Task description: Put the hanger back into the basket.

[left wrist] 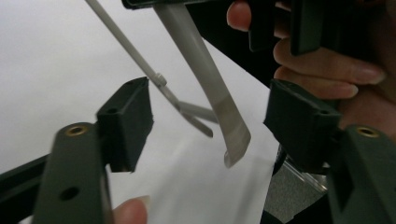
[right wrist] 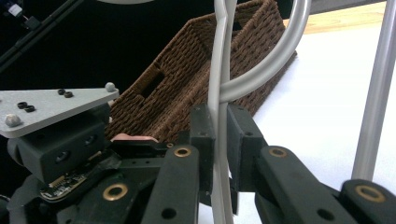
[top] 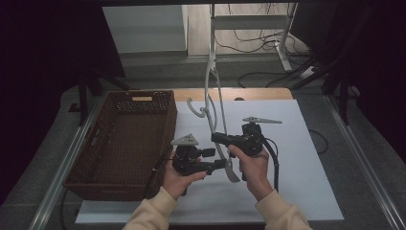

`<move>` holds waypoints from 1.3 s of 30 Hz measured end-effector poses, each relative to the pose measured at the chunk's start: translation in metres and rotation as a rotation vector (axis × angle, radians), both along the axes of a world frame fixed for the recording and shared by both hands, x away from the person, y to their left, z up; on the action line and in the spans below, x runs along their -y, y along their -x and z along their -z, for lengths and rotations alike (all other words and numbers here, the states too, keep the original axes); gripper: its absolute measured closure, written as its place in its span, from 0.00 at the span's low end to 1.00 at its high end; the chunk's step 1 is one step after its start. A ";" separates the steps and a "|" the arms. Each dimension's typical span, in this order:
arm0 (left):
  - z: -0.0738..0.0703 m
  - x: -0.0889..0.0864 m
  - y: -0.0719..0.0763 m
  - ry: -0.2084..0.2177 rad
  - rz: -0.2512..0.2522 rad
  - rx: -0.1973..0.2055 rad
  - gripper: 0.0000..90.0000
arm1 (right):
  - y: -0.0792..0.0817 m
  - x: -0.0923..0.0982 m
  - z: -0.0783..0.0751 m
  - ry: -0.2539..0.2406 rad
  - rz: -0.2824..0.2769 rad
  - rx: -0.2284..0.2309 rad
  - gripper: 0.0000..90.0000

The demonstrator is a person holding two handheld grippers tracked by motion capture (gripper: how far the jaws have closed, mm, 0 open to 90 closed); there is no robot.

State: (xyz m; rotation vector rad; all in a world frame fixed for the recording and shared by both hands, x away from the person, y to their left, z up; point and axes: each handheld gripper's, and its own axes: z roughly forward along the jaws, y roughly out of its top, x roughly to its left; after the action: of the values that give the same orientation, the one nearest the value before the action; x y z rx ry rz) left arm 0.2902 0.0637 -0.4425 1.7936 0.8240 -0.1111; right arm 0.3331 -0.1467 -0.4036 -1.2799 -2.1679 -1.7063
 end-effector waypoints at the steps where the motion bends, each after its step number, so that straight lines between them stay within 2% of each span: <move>1: 0.000 0.000 0.000 0.007 -0.001 -0.002 0.38 | 0.001 -0.001 0.000 -0.006 0.002 0.000 0.91; 5: 0.001 0.000 -0.002 0.037 -0.017 -0.003 0.47 | 0.004 -0.004 0.002 -0.019 0.008 0.008 0.91; 8: 0.004 0.001 -0.004 0.063 -0.009 -0.024 0.52 | 0.006 -0.007 0.003 -0.028 0.007 0.012 0.91; 15: 0.007 -0.001 -0.006 0.076 0.016 -0.052 0.73 | 0.009 -0.009 0.002 -0.039 0.008 0.015 0.91; 17: 0.007 -0.001 -0.005 0.090 0.020 -0.066 0.80 | 0.009 -0.009 0.003 -0.039 0.009 0.015 0.91; 21: 0.009 -0.005 -0.008 0.105 0.017 -0.110 0.87 | 0.007 -0.007 0.004 -0.051 0.008 0.007 0.90; 23: 0.010 -0.009 -0.009 0.114 0.010 -0.134 0.90 | 0.007 -0.006 0.003 -0.055 0.010 0.011 0.90; 33: 0.006 -0.014 -0.008 0.136 0.013 -0.133 0.91 | 0.006 -0.004 0.000 -0.064 -0.006 0.033 0.87; 39: 0.006 -0.022 -0.010 0.146 -0.014 -0.151 0.91 | 0.004 0.004 -0.007 -0.058 0.006 0.090 0.70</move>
State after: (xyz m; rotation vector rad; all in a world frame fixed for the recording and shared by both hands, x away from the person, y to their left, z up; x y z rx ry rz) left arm 0.3001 0.0861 -0.4485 1.6563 0.9113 -0.2931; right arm 0.3292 -0.1508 -0.3969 -1.2199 -2.1469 -1.8491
